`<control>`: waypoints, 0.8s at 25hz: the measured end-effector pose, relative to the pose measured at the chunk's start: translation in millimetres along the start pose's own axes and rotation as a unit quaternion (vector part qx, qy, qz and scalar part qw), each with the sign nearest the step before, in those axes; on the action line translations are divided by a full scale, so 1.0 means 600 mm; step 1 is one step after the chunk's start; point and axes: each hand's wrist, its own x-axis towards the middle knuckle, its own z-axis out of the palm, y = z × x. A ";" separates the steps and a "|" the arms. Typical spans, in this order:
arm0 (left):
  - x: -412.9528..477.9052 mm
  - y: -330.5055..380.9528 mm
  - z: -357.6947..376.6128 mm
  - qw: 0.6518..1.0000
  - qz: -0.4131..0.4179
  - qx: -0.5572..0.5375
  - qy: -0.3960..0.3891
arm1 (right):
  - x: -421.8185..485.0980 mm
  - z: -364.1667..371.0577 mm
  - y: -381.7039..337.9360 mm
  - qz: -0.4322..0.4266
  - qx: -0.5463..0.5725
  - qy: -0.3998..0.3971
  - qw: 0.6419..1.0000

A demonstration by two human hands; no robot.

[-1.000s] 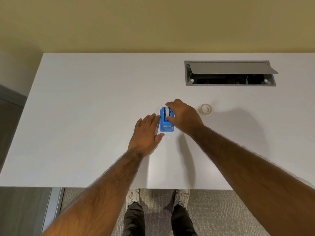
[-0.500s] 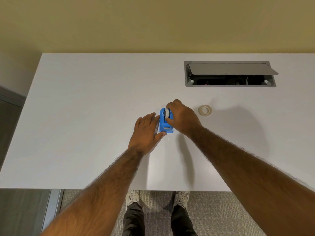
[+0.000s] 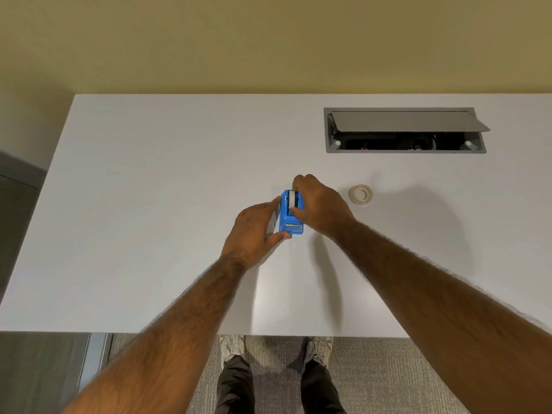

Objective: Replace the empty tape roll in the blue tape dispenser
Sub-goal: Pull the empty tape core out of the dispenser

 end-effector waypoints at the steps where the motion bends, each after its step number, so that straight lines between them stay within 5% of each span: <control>1: 0.003 0.001 -0.001 1.000 -0.009 -0.006 -0.006 | 0.000 0.000 0.001 -0.004 -0.003 0.000 1.000; 20: 0.048 0.005 -0.025 0.995 -0.044 -0.049 -0.076 | 0.002 0.008 -0.002 -0.004 -0.006 -0.001 1.000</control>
